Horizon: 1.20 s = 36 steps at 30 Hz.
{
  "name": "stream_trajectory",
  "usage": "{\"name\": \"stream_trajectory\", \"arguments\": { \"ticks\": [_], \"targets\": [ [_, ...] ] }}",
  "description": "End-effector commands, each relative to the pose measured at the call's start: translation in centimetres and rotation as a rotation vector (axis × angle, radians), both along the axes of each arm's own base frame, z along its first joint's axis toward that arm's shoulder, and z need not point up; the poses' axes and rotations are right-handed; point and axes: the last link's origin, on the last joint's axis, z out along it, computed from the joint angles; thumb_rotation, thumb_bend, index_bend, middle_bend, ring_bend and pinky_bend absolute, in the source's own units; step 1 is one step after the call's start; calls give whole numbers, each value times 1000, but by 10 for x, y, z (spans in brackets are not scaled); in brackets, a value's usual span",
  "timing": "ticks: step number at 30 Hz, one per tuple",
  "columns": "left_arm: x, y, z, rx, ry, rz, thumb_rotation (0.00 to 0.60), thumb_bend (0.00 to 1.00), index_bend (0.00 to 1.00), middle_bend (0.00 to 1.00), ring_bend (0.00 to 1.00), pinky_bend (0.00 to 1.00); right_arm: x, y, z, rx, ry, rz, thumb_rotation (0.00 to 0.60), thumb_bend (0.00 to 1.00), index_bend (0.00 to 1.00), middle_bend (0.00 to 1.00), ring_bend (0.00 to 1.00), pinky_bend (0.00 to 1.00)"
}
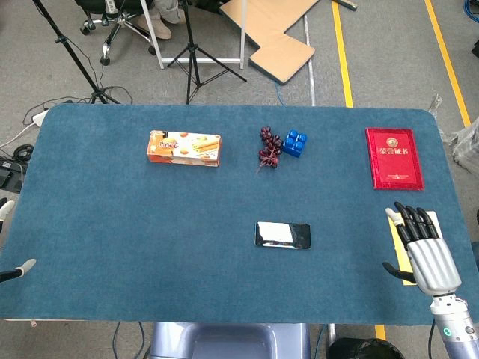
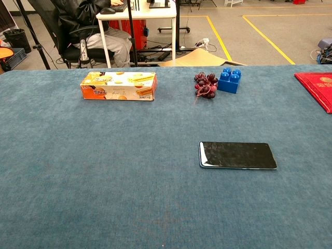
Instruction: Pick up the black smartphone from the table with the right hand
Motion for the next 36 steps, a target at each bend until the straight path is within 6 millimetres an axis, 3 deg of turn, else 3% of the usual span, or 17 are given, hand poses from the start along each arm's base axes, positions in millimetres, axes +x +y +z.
{"name": "stream_trajectory", "arguments": {
  "ticks": [1, 7, 15, 19, 27, 36],
  "targets": [
    [0, 0, 0, -2, 1, -1, 600, 0, 0, 0, 0, 0, -2, 1, -2, 3, 1, -9, 600, 0, 0, 0, 0, 0],
    [2, 0, -2, -6, 1, -3, 600, 0, 0, 0, 0, 0, 6, -7, -21, 89, 3, 5, 600, 0, 1, 0, 0, 0],
    [-1, 9, -11, -41, 20, 27, 600, 0, 0, 0, 0, 0, 46, -60, -81, 323, 85, 95, 600, 1, 49, 41, 0, 4],
    [-4, 12, -14, -45, 31, 47, 600, 0, 0, 0, 0, 0, 67, -82, -111, 397, 98, 100, 600, 30, 89, 99, 5, 63],
    [-13, 15, -11, -42, 21, 85, 600, 0, 0, 0, 0, 0, 95, -96, -159, 457, 147, 133, 600, 58, 135, 145, 42, 106],
    [-14, 16, -8, -37, 12, 86, 600, 0, 0, 0, 0, 0, 107, -106, -188, 461, 185, 120, 600, 59, 183, 188, 81, 140]
  ]
}}
